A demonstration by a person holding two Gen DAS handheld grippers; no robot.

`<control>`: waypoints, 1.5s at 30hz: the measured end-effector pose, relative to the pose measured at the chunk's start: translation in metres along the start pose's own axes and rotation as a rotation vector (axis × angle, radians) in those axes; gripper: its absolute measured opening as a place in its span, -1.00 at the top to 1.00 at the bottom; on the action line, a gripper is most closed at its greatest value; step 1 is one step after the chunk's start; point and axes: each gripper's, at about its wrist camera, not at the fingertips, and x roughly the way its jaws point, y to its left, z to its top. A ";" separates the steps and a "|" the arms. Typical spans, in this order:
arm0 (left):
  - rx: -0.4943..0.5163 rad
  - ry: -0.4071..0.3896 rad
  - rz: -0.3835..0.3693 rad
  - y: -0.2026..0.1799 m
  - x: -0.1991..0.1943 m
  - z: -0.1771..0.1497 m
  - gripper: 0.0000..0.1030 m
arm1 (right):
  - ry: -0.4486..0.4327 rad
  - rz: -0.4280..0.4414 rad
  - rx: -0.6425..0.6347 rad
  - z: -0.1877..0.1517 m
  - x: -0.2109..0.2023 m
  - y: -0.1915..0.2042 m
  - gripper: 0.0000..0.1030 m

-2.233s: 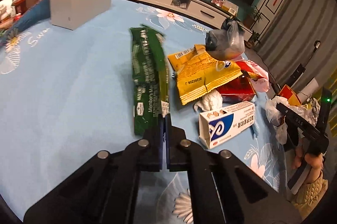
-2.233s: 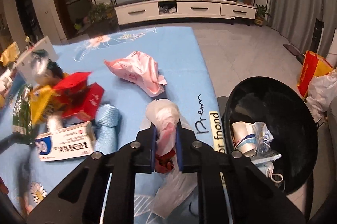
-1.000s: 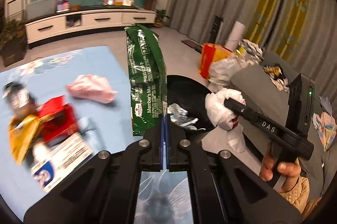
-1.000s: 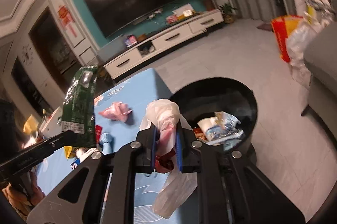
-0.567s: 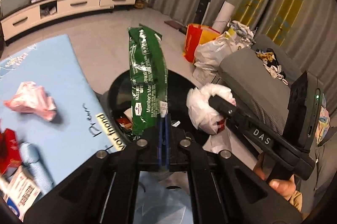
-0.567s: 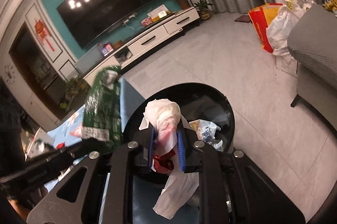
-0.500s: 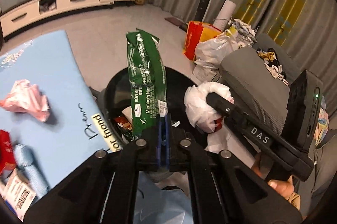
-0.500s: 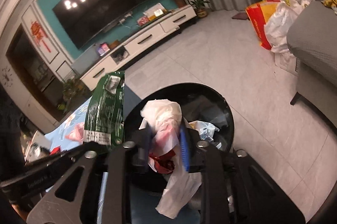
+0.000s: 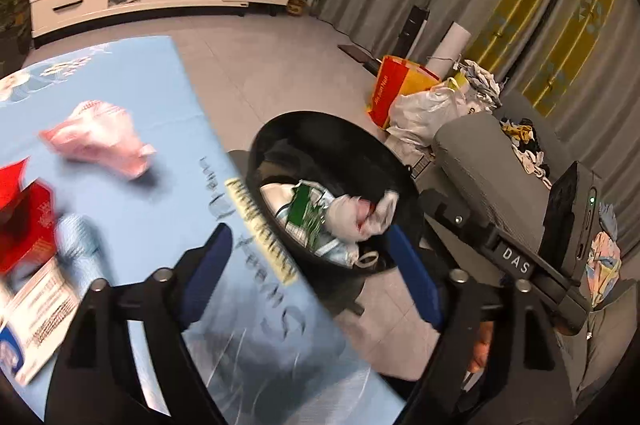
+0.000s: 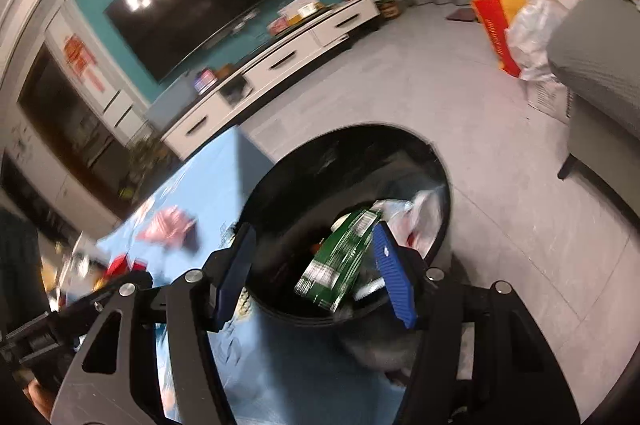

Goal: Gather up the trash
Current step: 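Carry the wrapper and white bag over the bin and open both tools, then reach toward the medicine box with the left tool while the right tool grasps the blue cloth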

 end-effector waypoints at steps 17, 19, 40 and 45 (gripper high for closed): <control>-0.257 -0.203 0.303 0.081 -0.186 -0.117 -0.84 | 0.134 0.194 -0.325 -0.055 -0.045 0.149 -0.26; -0.272 -0.245 0.319 0.083 -0.206 -0.127 -0.84 | 0.150 0.216 -0.350 -0.060 -0.046 0.170 -0.26; -0.225 -0.384 0.256 0.034 -0.290 -0.200 -0.85 | 0.042 0.286 -0.443 -0.133 -0.141 0.203 -0.26; -0.233 -0.380 0.253 0.033 -0.293 -0.207 -0.85 | 0.031 0.287 -0.478 -0.141 -0.152 0.203 -0.26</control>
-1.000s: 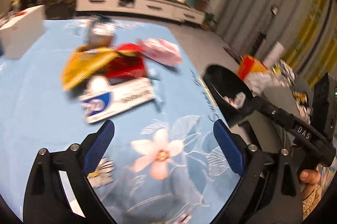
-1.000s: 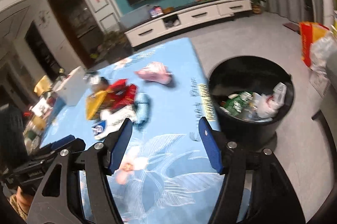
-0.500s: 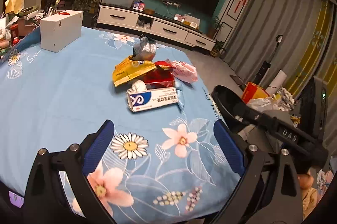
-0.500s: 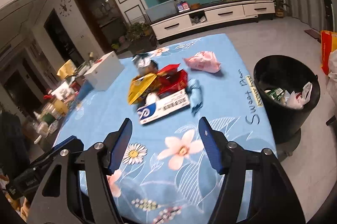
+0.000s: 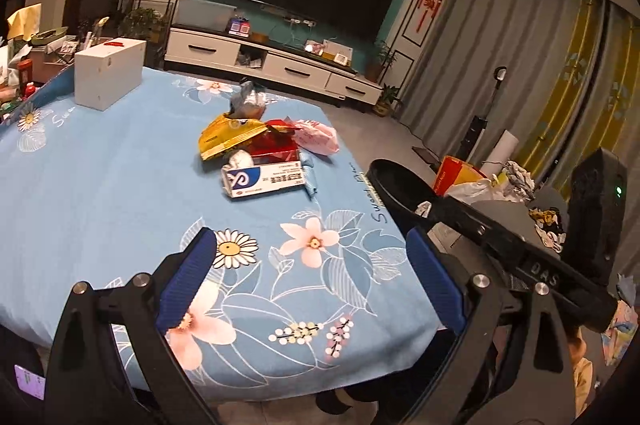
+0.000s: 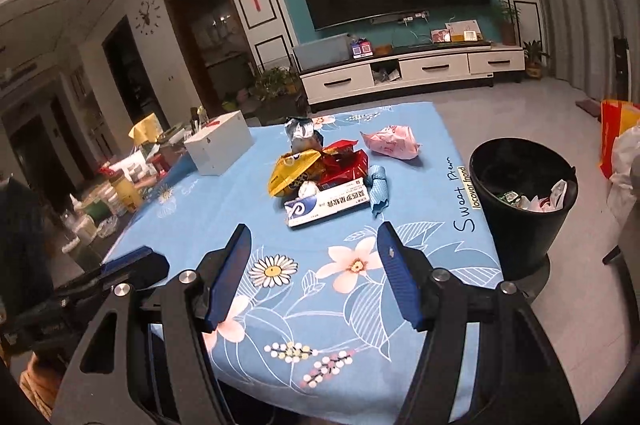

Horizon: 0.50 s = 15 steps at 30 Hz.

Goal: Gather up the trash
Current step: 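Reach toward the medicine box with the left tool while the right tool grasps the blue cloth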

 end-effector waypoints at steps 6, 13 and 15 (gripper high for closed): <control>-0.027 0.030 0.048 0.021 0.024 0.012 -0.85 | 0.057 -0.011 0.003 0.006 0.031 -0.018 -0.28; -0.024 0.101 0.081 0.051 0.095 0.024 -0.85 | 0.144 -0.036 0.016 0.016 0.104 -0.045 -0.28; 0.010 0.126 0.083 0.057 0.122 0.027 -0.85 | 0.166 -0.038 0.025 0.020 0.128 -0.054 -0.28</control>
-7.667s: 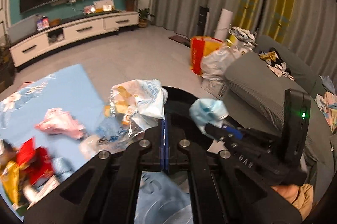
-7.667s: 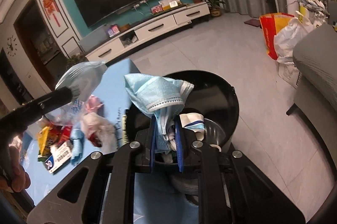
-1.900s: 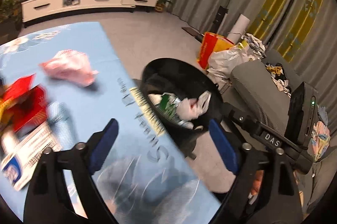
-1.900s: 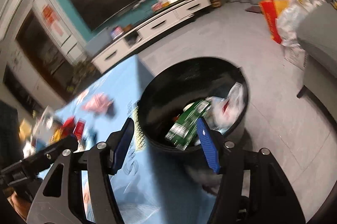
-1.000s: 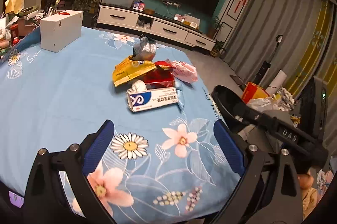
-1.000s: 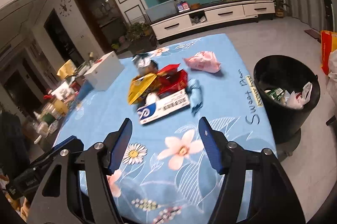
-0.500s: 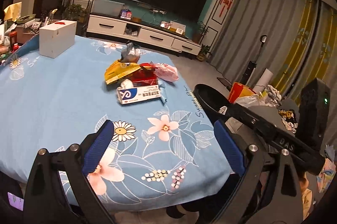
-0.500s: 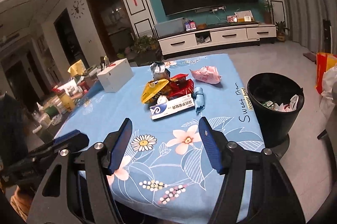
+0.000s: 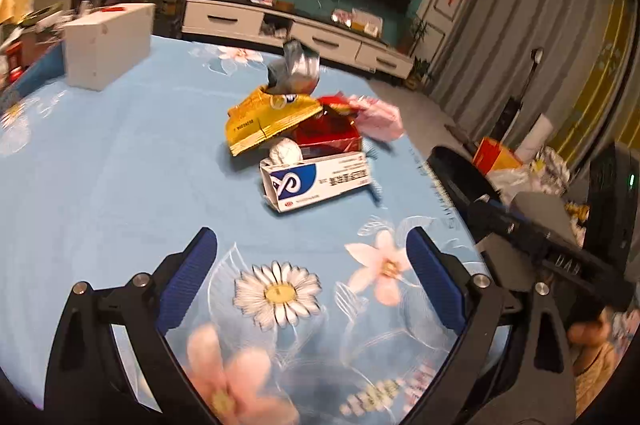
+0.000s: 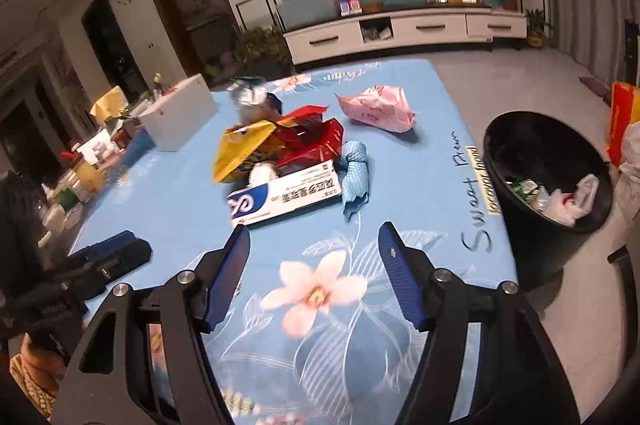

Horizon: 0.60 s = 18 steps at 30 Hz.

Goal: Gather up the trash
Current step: 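Reach toward the medicine box with the left tool while the right tool grasps the blue cloth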

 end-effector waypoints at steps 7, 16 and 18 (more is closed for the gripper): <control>0.084 0.082 -0.017 -0.002 0.077 0.028 -0.85 | 0.089 -0.007 0.052 0.024 0.061 -0.030 -0.28; 0.186 0.151 -0.045 -0.009 0.127 0.043 -0.80 | 0.160 0.001 0.061 0.056 0.119 -0.050 -0.28; 0.195 0.165 -0.045 -0.009 0.133 0.043 -0.65 | 0.179 0.002 0.048 0.061 0.133 -0.052 -0.25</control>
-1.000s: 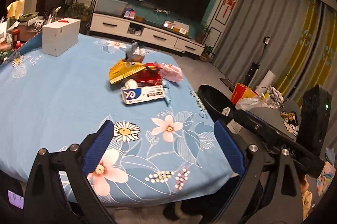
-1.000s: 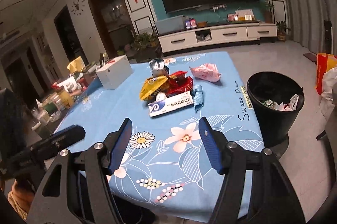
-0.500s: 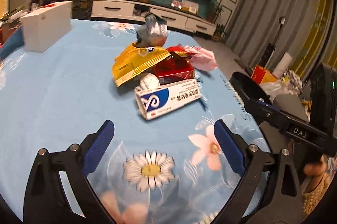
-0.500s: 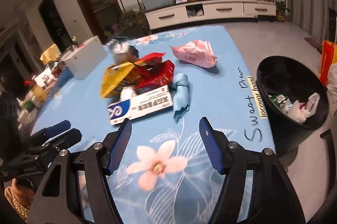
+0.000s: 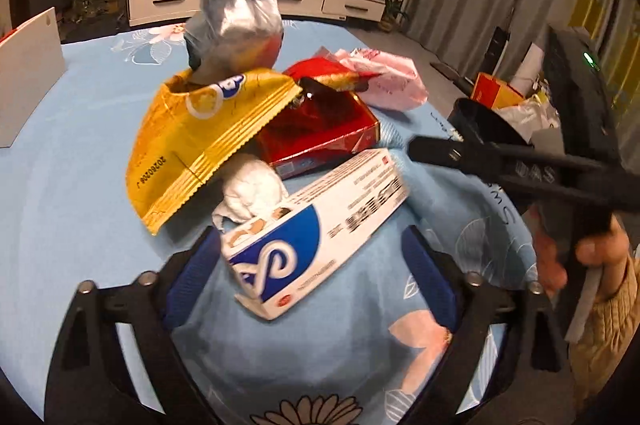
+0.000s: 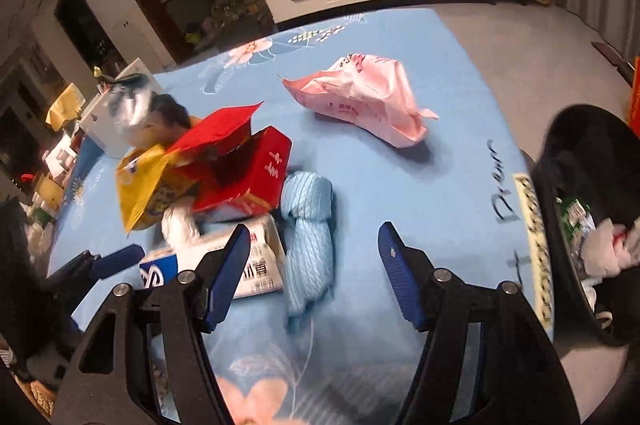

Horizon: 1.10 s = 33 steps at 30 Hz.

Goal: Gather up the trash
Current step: 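Reach toward the medicine box with the left tool while the right tool grasps the blue cloth, then carry the white-and-blue medicine box and blue cloth over the black bin, open both tools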

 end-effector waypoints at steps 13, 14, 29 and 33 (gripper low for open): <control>0.080 0.051 -0.070 -0.012 0.004 -0.009 0.22 | 0.053 -0.029 -0.063 0.006 0.028 0.009 0.49; 0.079 0.055 -0.075 -0.013 0.004 -0.011 0.50 | 0.050 -0.040 -0.059 0.005 0.027 0.008 0.54; 0.232 0.050 -0.040 -0.062 0.007 -0.014 -0.57 | -0.117 0.000 0.086 -0.016 -0.065 -0.031 0.56; 0.272 0.119 0.029 -0.069 0.031 -0.017 -0.06 | -0.137 0.021 0.124 -0.027 -0.084 -0.040 0.56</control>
